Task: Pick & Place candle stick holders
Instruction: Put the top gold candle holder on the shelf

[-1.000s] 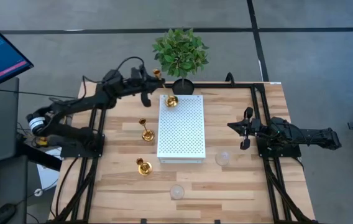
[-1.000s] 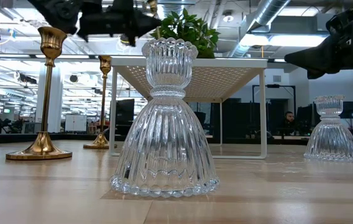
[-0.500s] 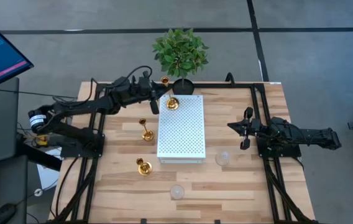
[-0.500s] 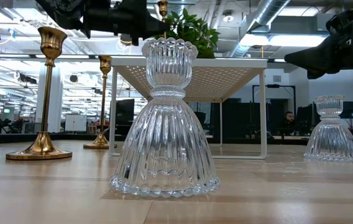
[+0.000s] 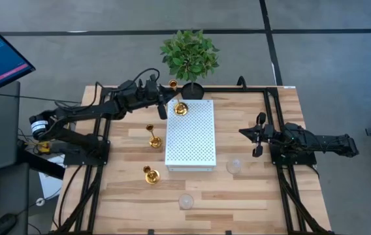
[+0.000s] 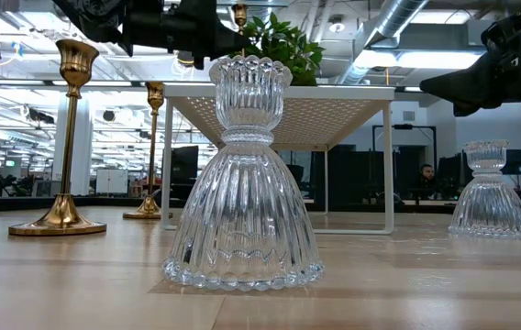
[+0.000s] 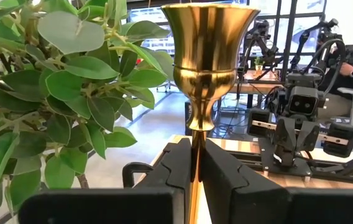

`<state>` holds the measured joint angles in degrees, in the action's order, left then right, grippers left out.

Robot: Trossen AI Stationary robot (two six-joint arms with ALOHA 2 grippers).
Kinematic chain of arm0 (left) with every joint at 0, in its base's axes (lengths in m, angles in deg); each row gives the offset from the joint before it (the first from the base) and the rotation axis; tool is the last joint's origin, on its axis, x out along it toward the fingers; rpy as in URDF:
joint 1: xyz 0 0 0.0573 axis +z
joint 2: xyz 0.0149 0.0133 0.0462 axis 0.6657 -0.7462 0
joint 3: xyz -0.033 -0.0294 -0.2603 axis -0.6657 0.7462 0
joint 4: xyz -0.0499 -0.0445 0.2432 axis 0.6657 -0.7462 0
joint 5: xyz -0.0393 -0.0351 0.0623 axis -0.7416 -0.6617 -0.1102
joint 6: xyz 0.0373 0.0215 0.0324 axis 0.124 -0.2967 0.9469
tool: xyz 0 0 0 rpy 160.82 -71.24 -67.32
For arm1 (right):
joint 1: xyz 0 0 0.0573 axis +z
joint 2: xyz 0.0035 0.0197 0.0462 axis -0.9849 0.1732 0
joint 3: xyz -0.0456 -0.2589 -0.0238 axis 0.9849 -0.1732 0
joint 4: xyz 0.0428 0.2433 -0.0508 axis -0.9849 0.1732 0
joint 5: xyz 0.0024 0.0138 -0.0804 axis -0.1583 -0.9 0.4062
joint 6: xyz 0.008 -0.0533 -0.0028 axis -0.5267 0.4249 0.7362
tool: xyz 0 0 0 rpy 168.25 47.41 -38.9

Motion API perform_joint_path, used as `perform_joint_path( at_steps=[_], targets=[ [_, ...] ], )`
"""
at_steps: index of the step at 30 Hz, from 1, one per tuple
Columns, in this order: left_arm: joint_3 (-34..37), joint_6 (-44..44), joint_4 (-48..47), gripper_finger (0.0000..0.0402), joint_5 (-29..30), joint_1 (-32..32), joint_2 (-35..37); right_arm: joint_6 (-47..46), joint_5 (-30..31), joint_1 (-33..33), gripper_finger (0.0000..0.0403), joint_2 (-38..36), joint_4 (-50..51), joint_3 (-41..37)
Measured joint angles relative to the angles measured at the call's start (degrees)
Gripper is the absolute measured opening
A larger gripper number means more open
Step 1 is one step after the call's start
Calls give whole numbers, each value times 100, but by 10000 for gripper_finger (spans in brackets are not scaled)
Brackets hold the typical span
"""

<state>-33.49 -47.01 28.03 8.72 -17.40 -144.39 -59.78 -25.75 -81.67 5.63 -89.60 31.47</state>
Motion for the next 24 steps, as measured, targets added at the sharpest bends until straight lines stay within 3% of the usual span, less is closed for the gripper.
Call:
perform_joint_path(
  at_steps=[24],
  targets=[
    [11,-18,63,32,-8,0,-7,-2,0,0,0,2,0,0]
  ],
)
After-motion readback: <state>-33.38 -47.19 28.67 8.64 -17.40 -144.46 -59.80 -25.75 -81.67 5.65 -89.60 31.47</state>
